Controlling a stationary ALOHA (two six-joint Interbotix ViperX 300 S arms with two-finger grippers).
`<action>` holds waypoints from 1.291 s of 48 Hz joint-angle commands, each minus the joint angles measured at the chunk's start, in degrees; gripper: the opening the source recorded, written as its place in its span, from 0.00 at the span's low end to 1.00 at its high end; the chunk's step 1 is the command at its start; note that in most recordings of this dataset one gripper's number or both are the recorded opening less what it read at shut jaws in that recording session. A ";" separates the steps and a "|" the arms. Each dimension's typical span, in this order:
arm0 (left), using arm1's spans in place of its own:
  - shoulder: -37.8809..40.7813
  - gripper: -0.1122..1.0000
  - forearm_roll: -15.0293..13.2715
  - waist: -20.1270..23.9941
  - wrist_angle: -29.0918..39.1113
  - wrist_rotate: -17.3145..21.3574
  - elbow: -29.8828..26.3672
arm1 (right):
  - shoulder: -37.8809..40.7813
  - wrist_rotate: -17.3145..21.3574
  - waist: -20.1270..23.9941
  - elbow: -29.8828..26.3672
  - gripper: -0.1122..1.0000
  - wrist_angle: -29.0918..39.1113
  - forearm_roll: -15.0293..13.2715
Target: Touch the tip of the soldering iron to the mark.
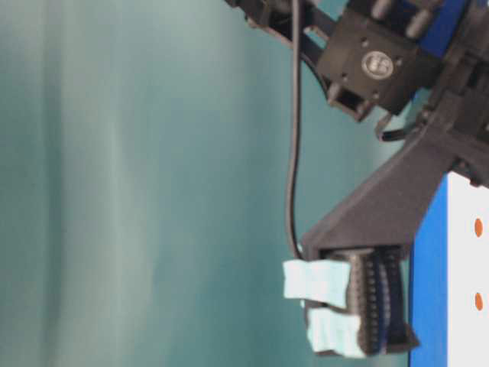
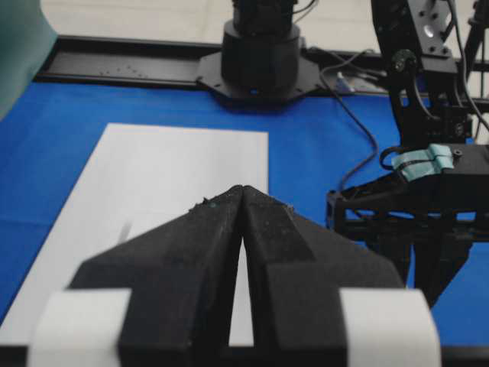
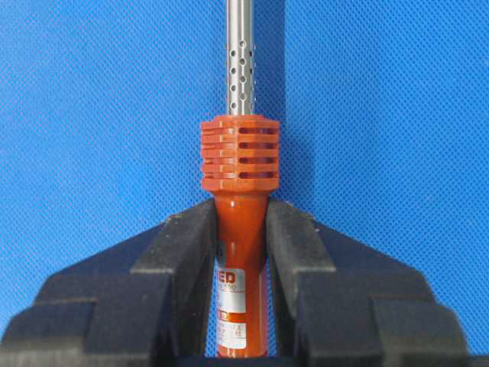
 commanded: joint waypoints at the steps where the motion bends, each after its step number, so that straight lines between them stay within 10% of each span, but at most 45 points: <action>1: 0.18 0.10 0.09 0.18 -0.26 0.18 -0.79 | -0.97 0.09 -0.09 -0.53 0.18 -0.53 0.09; 17: 0.18 0.10 0.09 0.18 -0.26 0.18 -0.79 | -1.14 0.09 -0.26 -0.70 0.92 0.09 0.09; 62: 0.18 0.10 0.09 0.18 -0.35 0.18 -0.88 | -22.24 -1.23 -3.08 0.53 0.83 20.92 -4.57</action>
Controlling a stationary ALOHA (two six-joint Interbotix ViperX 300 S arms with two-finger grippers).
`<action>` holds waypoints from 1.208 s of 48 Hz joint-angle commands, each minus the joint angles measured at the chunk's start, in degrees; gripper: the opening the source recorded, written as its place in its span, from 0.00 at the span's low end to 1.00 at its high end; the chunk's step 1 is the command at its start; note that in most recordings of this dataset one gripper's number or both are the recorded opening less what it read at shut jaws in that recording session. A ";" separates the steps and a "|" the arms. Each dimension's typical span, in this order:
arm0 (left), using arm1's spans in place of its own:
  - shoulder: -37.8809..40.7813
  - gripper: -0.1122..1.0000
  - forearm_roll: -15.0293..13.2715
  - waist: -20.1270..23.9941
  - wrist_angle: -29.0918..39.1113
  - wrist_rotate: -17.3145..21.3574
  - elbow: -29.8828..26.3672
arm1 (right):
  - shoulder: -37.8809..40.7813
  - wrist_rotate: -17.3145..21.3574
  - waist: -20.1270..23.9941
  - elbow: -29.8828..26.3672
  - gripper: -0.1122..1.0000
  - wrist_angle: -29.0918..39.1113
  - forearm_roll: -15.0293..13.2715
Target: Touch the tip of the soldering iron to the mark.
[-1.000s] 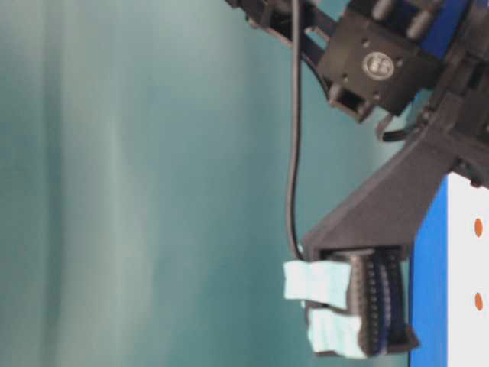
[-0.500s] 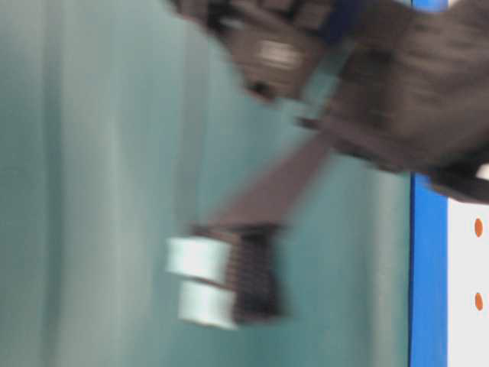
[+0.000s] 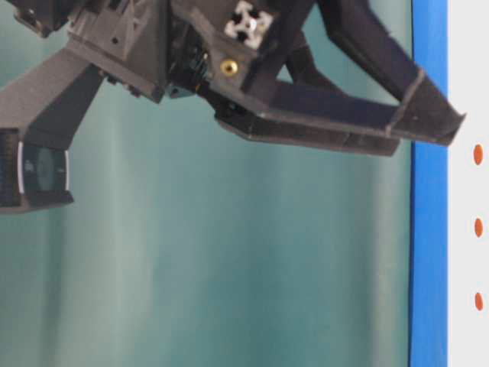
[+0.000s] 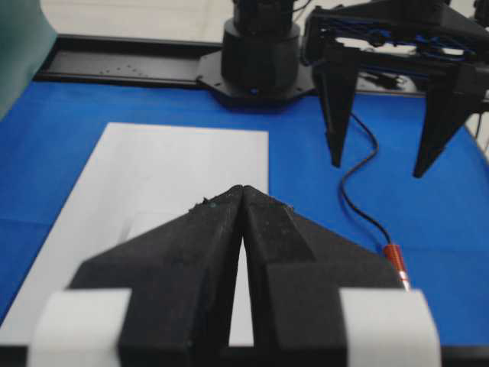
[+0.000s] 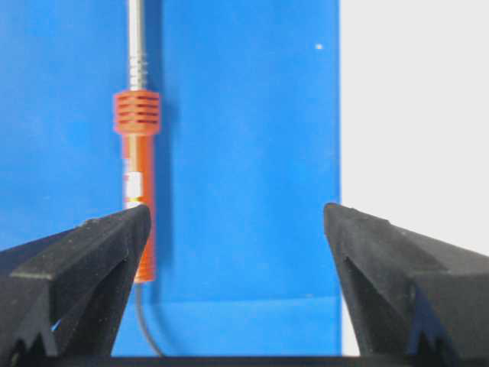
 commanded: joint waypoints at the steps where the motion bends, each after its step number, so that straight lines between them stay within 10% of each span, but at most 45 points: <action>1: 0.18 0.10 0.09 0.18 -0.26 0.18 -0.97 | -2.11 -0.35 -2.11 -0.09 0.83 0.00 -0.62; 22: 0.26 0.10 0.09 0.18 -0.26 0.00 -0.88 | -6.68 -10.72 -19.07 3.96 0.83 -1.58 0.53; 58: -0.53 0.10 0.09 0.18 1.41 0.00 -0.97 | -48.96 -10.90 -18.81 28.65 0.83 -1.93 0.18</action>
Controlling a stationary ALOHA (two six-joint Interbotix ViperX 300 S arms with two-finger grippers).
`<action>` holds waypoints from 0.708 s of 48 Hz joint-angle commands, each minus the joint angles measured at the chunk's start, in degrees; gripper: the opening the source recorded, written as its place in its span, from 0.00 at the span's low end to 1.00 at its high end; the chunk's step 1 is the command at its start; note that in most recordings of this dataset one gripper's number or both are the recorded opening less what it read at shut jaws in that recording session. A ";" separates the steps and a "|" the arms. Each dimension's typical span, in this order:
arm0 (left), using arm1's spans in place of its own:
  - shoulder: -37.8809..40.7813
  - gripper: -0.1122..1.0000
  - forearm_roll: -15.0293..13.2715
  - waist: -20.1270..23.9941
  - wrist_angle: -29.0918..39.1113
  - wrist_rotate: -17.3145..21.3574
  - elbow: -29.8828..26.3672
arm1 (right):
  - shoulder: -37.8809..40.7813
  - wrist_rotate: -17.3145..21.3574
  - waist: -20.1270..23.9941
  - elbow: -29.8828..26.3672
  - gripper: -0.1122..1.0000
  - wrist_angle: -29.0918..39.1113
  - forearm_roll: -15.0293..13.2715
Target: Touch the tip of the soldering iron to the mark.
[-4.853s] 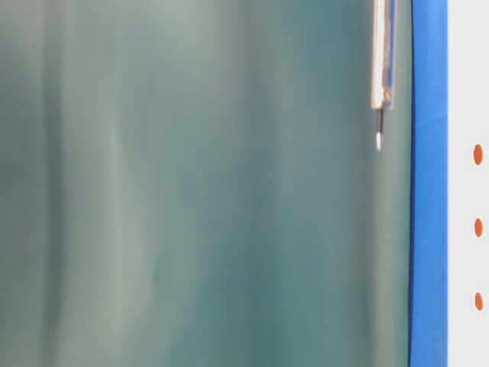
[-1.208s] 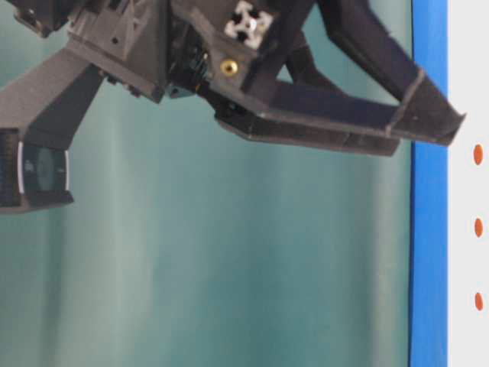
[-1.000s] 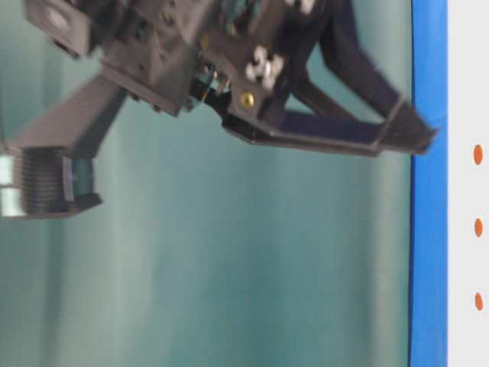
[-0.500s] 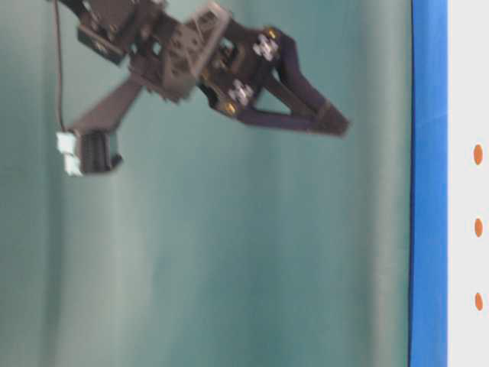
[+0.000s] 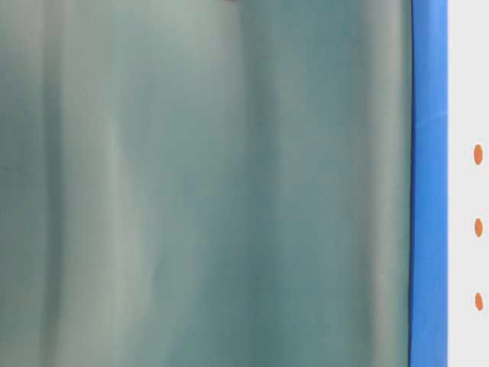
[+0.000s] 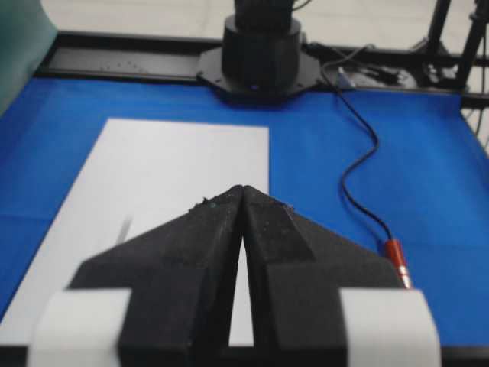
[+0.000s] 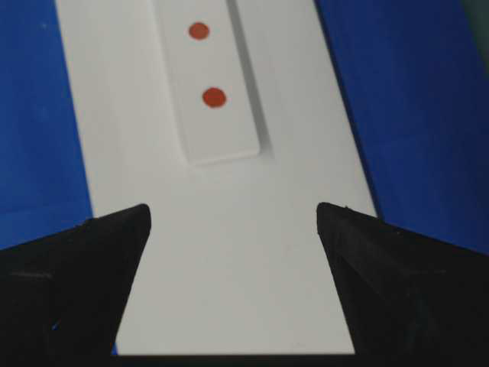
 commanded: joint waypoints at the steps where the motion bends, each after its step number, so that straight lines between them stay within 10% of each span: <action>1: -0.18 0.10 0.00 0.09 0.44 0.00 -0.88 | -5.80 0.00 0.09 2.29 0.83 -0.18 -0.18; 34: -0.79 0.10 0.00 0.18 1.32 0.09 -0.79 | -25.84 0.00 1.67 20.30 0.82 -8.70 0.79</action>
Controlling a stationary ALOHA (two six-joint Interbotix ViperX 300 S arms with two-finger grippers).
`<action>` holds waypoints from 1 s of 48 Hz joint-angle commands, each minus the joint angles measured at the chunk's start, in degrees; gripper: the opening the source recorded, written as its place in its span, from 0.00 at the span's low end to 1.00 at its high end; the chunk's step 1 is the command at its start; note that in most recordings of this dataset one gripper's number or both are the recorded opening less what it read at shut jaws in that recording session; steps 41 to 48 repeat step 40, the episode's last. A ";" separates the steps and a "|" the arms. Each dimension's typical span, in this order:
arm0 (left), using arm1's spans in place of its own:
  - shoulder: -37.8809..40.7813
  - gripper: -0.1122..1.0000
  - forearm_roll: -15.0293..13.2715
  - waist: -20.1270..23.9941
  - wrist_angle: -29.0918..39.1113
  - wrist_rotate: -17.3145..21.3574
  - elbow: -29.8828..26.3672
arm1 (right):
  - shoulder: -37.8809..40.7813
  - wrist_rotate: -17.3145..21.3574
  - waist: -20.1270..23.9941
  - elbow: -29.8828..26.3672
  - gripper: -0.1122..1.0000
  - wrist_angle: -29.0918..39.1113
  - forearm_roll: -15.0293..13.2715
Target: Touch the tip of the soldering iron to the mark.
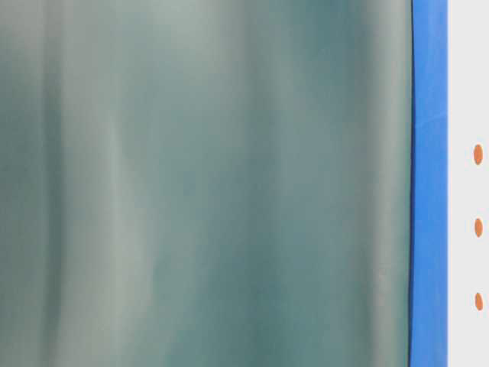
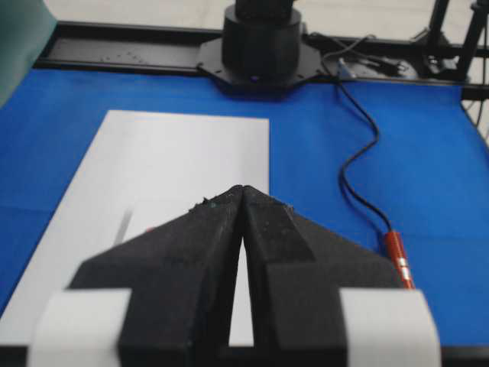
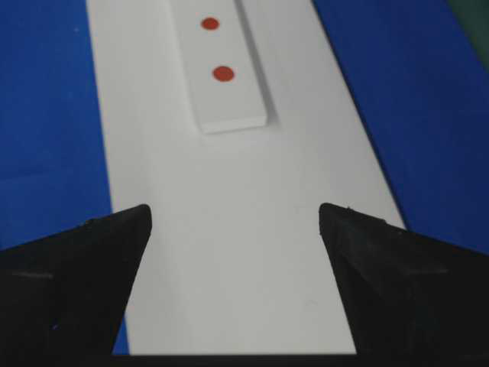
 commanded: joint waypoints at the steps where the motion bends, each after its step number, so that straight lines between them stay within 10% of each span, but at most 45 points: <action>1: 0.18 0.10 0.09 0.00 -0.26 0.09 -0.79 | 0.26 0.00 1.23 0.44 0.82 -2.72 0.18; 48: 0.18 0.10 0.09 -0.44 0.26 0.00 -0.35 | 1.23 0.09 2.64 2.46 0.82 -7.65 0.44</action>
